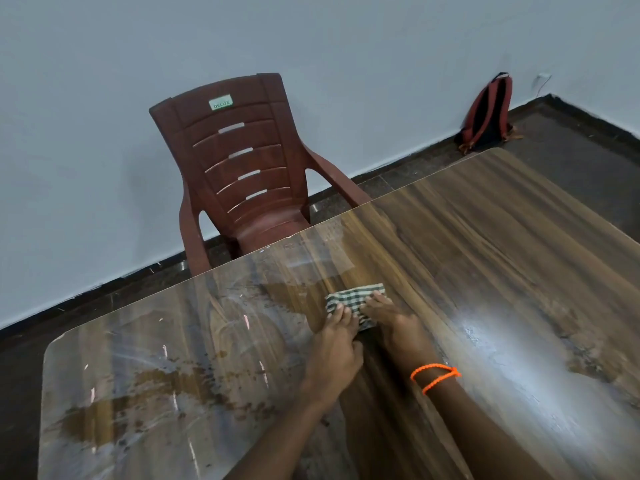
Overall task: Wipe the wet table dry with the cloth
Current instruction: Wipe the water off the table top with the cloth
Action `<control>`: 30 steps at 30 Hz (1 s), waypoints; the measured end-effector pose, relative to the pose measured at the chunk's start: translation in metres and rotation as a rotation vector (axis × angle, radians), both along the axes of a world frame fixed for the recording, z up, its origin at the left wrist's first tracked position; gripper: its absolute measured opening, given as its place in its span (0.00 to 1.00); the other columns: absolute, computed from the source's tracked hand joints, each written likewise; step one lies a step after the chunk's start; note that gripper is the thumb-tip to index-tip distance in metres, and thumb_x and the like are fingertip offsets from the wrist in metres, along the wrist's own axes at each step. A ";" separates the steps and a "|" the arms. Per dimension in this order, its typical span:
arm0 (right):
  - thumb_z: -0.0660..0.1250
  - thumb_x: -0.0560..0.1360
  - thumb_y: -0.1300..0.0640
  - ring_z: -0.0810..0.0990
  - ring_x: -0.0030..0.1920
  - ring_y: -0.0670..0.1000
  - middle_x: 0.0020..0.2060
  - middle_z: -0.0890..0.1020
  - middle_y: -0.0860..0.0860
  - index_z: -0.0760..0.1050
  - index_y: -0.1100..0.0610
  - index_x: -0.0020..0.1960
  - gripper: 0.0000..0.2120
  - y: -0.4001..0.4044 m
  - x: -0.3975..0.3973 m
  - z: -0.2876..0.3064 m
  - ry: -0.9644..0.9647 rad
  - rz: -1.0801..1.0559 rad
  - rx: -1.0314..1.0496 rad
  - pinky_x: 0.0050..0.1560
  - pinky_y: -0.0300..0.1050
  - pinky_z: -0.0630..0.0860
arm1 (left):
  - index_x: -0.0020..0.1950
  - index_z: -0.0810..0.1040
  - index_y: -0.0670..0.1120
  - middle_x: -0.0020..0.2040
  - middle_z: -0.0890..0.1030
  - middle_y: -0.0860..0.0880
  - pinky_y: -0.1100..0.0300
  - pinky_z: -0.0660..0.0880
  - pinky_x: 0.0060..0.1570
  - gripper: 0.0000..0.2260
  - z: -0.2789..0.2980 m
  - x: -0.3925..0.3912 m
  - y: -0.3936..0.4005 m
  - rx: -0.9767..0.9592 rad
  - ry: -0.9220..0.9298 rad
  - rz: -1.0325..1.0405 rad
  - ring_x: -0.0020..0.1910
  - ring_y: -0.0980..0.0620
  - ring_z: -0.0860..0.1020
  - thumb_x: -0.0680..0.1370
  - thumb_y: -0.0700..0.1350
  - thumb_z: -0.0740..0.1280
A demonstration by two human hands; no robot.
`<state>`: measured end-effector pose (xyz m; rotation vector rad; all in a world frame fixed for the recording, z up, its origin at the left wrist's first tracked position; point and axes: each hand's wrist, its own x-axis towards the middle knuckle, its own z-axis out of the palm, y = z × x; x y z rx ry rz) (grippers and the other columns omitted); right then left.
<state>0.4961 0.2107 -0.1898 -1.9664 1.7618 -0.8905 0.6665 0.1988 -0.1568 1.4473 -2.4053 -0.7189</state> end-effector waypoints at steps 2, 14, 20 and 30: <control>0.69 0.67 0.74 0.71 0.68 0.49 0.61 0.79 0.53 0.80 0.57 0.59 0.24 -0.016 -0.012 0.003 0.014 -0.059 0.019 0.70 0.43 0.65 | 0.73 0.68 0.40 0.75 0.67 0.45 0.62 0.51 0.73 0.25 0.004 -0.013 -0.022 -0.013 -0.023 -0.038 0.77 0.51 0.57 0.75 0.42 0.60; 0.62 0.71 0.69 0.71 0.68 0.52 0.62 0.79 0.55 0.80 0.56 0.58 0.19 -0.090 0.053 0.003 -0.006 0.029 0.045 0.67 0.47 0.69 | 0.60 0.77 0.44 0.62 0.76 0.45 0.50 0.75 0.52 0.16 0.005 0.033 -0.078 -0.036 -0.237 0.131 0.55 0.43 0.78 0.74 0.43 0.60; 0.65 0.72 0.72 0.69 0.70 0.51 0.63 0.78 0.53 0.78 0.58 0.62 0.21 -0.044 0.028 -0.004 0.049 0.133 -0.041 0.70 0.45 0.63 | 0.72 0.70 0.41 0.73 0.69 0.45 0.56 0.64 0.72 0.26 -0.001 0.033 -0.049 -0.003 -0.127 -0.019 0.75 0.50 0.61 0.73 0.44 0.59; 0.65 0.68 0.73 0.72 0.67 0.52 0.61 0.79 0.56 0.80 0.59 0.58 0.21 -0.143 0.015 0.004 0.074 -0.081 0.030 0.69 0.42 0.65 | 0.69 0.72 0.42 0.72 0.71 0.44 0.52 0.70 0.65 0.21 0.019 0.000 -0.141 -0.034 -0.191 0.028 0.68 0.45 0.71 0.77 0.45 0.61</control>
